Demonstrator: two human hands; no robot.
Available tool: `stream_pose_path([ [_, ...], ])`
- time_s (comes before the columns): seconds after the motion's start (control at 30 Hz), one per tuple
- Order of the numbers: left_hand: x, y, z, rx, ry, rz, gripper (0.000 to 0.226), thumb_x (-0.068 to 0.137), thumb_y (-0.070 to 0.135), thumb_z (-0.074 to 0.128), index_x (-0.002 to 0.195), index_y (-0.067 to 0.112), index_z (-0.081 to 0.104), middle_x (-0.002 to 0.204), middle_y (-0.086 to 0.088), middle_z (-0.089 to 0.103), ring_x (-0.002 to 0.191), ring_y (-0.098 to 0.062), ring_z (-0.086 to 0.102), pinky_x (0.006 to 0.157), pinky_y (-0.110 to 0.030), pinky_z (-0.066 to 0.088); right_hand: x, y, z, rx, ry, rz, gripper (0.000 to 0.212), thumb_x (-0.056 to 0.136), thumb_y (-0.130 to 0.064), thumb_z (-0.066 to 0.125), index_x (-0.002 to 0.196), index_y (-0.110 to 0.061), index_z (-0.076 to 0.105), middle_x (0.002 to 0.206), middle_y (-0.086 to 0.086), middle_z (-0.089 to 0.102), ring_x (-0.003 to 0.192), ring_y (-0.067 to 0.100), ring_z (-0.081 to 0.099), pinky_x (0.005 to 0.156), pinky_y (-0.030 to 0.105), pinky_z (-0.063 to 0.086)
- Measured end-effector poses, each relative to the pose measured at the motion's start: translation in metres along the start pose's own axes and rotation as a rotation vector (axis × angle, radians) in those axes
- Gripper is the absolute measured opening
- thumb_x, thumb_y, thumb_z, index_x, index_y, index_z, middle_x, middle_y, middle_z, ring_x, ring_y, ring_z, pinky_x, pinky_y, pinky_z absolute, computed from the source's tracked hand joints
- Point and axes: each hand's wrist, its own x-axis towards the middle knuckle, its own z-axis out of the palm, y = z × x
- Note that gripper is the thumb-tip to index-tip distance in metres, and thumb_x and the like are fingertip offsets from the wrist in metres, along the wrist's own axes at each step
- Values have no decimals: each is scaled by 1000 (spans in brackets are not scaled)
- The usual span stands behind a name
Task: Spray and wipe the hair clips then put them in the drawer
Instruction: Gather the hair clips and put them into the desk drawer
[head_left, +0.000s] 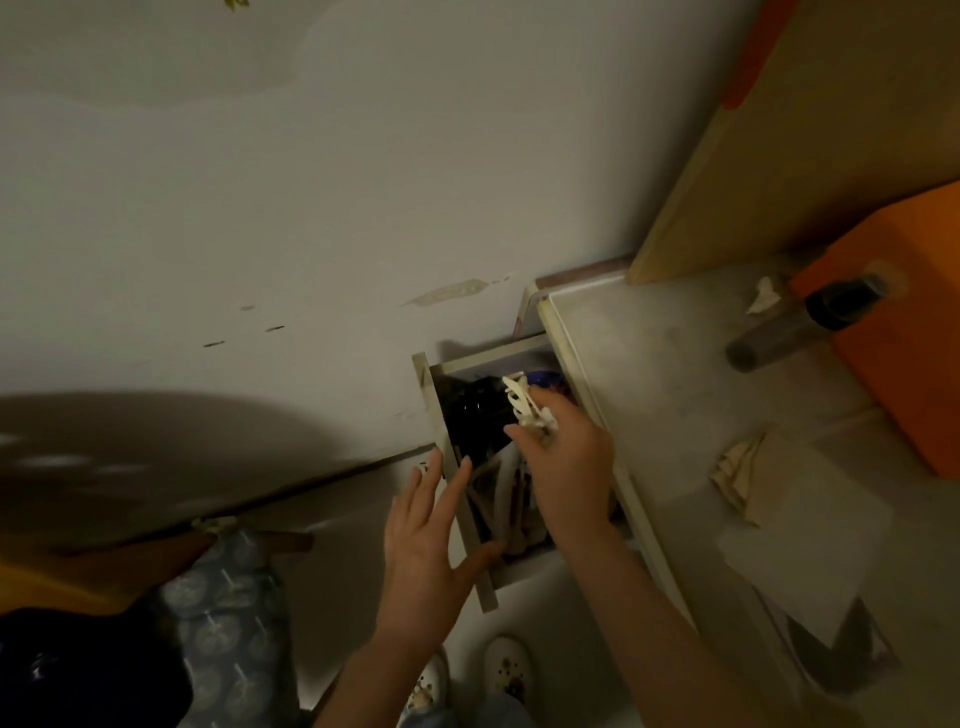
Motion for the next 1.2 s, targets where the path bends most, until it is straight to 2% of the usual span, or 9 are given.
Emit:
stream_pose_path([
  [0.3,4,-16,16,82,10,8,83,88,52,56,136,54,-12,148,28,-26,138,1,-29,109,-19,-19,30,10,42,-306,-4,-157,64,81,-13,74,139,-13,46,124,12,61,116,27,57,92,36,50],
  [0.43,2,-23,21,48,12,12,78,88,54,52,138,53,-8,151,28,-20,140,2,-26,112,-22,-13,31,19,51,-184,-43,-117,78,74,-19,80,142,-9,43,122,8,65,115,21,58,117,32,17],
  [0.47,2,-24,22,43,13,12,78,87,55,52,139,53,-7,152,28,-20,140,2,-24,112,-22,-13,29,21,52,-153,-56,-123,76,74,-19,80,140,-9,45,121,8,65,115,21,58,118,34,15],
  [0.57,2,-28,25,45,9,11,78,87,55,51,138,55,-8,149,32,-24,139,4,-25,108,-16,-18,23,27,53,-6,-80,-119,65,75,-14,79,134,-8,53,121,13,64,112,24,59,102,42,46],
  [0.63,2,-29,26,49,6,11,79,88,54,53,137,55,-9,148,33,-24,139,4,-25,108,-16,-16,21,31,54,30,-73,-138,59,76,-13,79,130,-7,57,123,14,63,115,24,58,94,39,51],
  [0.77,2,-30,27,34,4,11,83,87,50,57,142,48,-5,152,29,-18,141,3,-21,108,-15,-14,14,39,59,-44,-55,-232,54,76,-11,78,127,-4,60,126,14,62,123,27,53,100,37,48],
  [0.93,2,-30,26,46,0,4,86,88,51,56,141,44,-11,150,30,-21,139,4,-23,104,-8,-20,12,54,61,-169,52,-250,53,77,-7,76,127,-4,58,130,13,59,125,33,51,98,46,49],
  [1.1,2,-30,28,30,6,4,87,88,48,58,142,40,-9,150,27,-19,139,4,-23,105,-8,-19,15,57,62,-132,-50,-218,61,84,-28,71,137,-11,49,142,6,50,135,20,37,107,29,30],
  [1.2,2,-30,30,38,11,4,89,87,47,59,142,38,-10,151,25,-20,139,3,-23,108,-12,-15,14,57,60,-83,-59,-204,56,88,-30,66,138,-12,48,143,5,48,137,20,35,108,30,29],
])
